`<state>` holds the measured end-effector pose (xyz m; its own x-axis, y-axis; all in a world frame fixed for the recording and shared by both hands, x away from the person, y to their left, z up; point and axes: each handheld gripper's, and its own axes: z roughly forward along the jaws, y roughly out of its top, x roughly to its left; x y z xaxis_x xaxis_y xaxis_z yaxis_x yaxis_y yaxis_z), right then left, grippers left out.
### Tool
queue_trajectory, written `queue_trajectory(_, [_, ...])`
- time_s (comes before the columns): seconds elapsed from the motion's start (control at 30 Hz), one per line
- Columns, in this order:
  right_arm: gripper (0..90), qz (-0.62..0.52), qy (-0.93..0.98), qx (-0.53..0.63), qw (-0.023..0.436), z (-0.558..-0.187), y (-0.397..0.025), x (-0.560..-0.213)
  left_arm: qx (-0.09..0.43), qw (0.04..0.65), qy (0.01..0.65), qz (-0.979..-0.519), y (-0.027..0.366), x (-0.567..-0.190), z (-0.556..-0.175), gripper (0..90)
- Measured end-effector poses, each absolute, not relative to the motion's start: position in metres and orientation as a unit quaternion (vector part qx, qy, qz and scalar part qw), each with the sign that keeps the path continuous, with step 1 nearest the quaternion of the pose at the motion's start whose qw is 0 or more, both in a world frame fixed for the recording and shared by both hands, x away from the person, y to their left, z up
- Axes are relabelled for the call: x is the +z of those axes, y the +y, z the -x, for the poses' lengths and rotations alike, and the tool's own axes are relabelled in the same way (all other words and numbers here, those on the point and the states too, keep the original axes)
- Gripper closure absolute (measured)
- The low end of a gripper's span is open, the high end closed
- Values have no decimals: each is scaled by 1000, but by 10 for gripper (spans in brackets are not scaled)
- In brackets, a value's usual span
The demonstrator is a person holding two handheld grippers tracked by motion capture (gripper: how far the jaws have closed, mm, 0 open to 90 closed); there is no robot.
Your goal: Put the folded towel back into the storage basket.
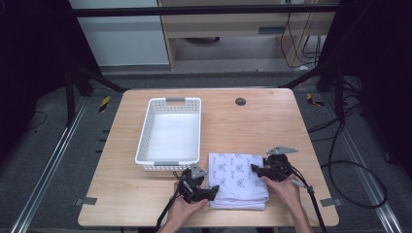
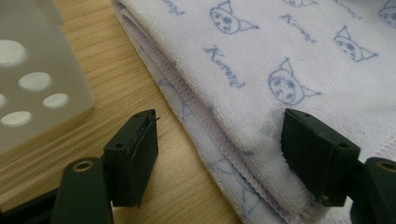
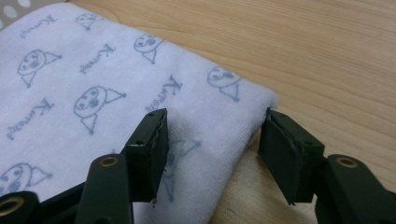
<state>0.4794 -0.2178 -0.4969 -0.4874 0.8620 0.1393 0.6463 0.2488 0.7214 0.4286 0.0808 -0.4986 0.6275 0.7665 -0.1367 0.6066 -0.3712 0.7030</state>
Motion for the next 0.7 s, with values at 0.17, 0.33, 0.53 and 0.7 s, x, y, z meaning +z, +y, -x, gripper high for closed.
queue_trajectory(0.17, [443,-494,770,383,127,-481,-220,-499,103,370,414,-825,79,-497,-429,287])
queue_trajectory(0.33, [471,-498,767,386,118,-481,-221,-500,99,369,411,-828,78,-497,-429,323])
queue_trajectory(0.53, [521,-501,764,393,107,-482,-222,-501,88,372,408,-829,77,-496,-429,399])
queue_trajectory(0.7, [596,-504,760,399,90,-482,-221,-500,73,375,411,-828,76,-495,-429,494])
